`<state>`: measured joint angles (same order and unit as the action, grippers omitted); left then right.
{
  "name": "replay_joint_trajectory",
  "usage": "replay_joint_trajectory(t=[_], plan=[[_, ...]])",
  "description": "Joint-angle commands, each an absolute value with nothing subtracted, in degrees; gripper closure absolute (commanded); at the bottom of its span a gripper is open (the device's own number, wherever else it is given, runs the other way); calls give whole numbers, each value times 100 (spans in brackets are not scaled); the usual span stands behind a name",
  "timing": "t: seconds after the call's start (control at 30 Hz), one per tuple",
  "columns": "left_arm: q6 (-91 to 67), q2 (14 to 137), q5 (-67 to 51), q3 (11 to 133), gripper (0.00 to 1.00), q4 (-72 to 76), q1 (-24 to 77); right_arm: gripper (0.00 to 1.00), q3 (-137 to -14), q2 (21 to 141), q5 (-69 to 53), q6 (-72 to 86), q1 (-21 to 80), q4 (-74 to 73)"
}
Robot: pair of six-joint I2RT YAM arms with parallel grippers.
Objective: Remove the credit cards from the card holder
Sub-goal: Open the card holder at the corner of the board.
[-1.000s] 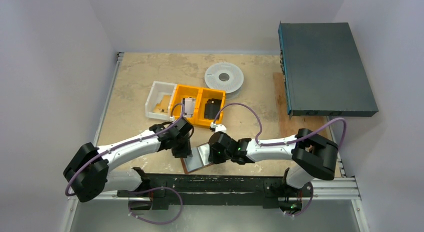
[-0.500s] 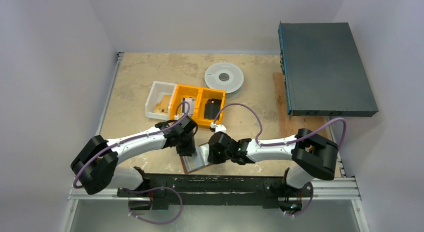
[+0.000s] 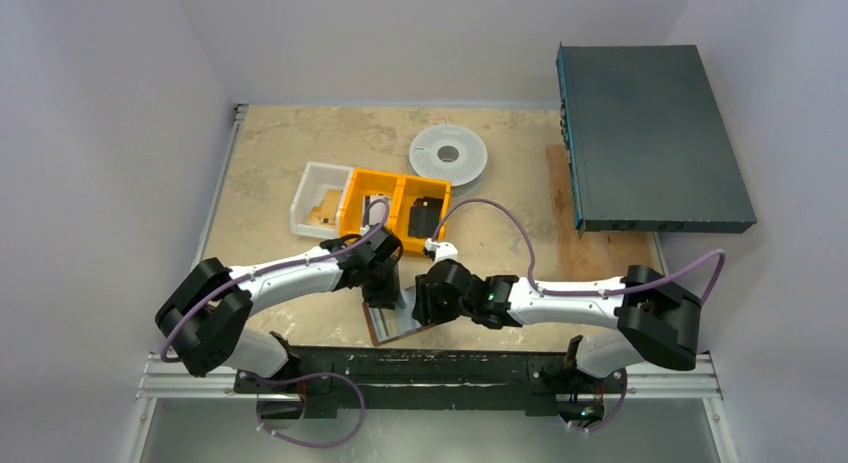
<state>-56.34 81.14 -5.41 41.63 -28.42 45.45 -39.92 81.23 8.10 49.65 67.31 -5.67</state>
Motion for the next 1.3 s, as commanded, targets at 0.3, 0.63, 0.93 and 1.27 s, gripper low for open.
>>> replay_joint_trajectory(t=[0.3,0.63,0.93,1.27], plan=[[-5503,8368,-739,4289,73,-2590,4553,57,-4478,8829,1072,4615,6942,-513],[-5329,7747,-439,4298,71,-3172,4560,87,-4214,8991,790,5075,6939,-367],[-5343,7336,-224,4097,71,-3425,4554,98,-3696,8779,178,5274,6529,314],[-5247,7594,-261,4219,80,-3374,4564,100,-3473,8354,-413,5263,6177,780]])
